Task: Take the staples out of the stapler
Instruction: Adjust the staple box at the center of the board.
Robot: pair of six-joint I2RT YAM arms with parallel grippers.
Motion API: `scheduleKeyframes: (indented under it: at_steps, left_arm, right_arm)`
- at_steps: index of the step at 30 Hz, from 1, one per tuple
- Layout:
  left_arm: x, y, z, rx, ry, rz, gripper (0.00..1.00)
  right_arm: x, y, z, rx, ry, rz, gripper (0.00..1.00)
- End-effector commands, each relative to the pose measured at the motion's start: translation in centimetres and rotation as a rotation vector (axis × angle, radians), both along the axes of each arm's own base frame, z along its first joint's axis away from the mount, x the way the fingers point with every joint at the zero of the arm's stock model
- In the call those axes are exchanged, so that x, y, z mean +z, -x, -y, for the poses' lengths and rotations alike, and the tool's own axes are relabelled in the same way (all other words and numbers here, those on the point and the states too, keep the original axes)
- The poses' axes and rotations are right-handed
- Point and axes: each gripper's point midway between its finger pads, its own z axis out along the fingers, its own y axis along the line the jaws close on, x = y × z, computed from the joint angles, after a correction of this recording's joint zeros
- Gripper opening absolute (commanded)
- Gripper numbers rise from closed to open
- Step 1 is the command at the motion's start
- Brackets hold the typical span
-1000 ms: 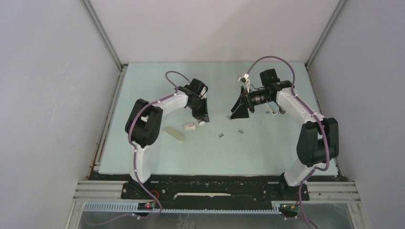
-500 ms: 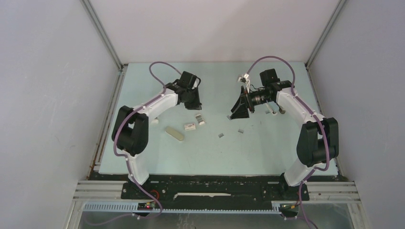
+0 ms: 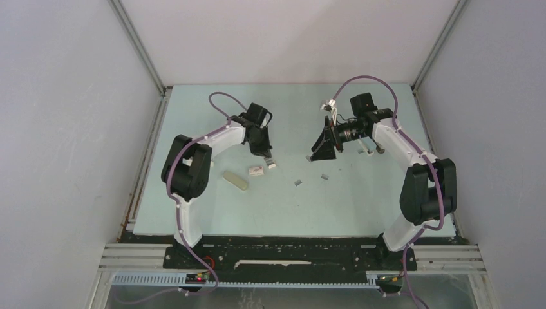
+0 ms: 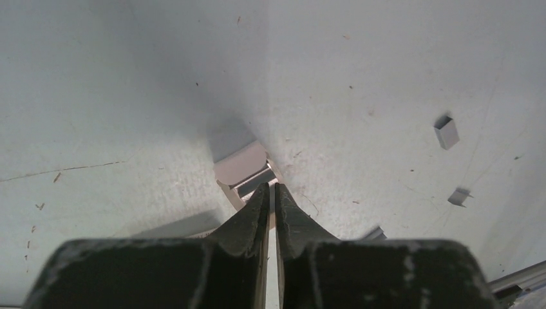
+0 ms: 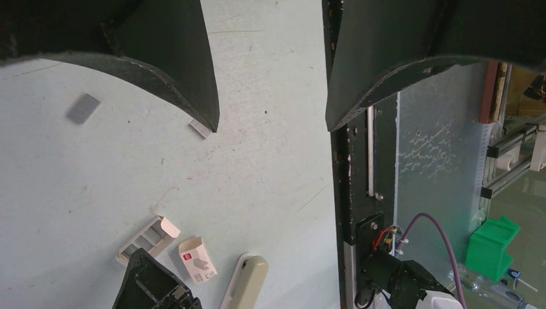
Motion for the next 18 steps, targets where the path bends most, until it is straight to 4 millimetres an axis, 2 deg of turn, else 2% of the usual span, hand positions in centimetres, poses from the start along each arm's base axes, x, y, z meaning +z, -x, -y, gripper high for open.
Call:
scheduleKeyframes:
  at_steps: [1, 9, 18]
  left_arm:
    - [0.01, -0.33, 0.27, -0.014, -0.008, 0.0, 0.12]
    - [-0.87, -0.39, -0.42, -0.01, -0.051, -0.014, 0.17]
    - [-0.78, -0.99, -0.38, -0.012, -0.061, 0.0, 0.24]
  right_arm:
    - [0.19, -0.22, 0.12, 0.005, -0.02, 0.009, 0.71]
    - [0.12, -0.32, 0.15, 0.004, -0.02, 0.009, 0.71]
    - [0.05, -0.35, 0.2, 0.003, -0.019, 0.007, 0.71]
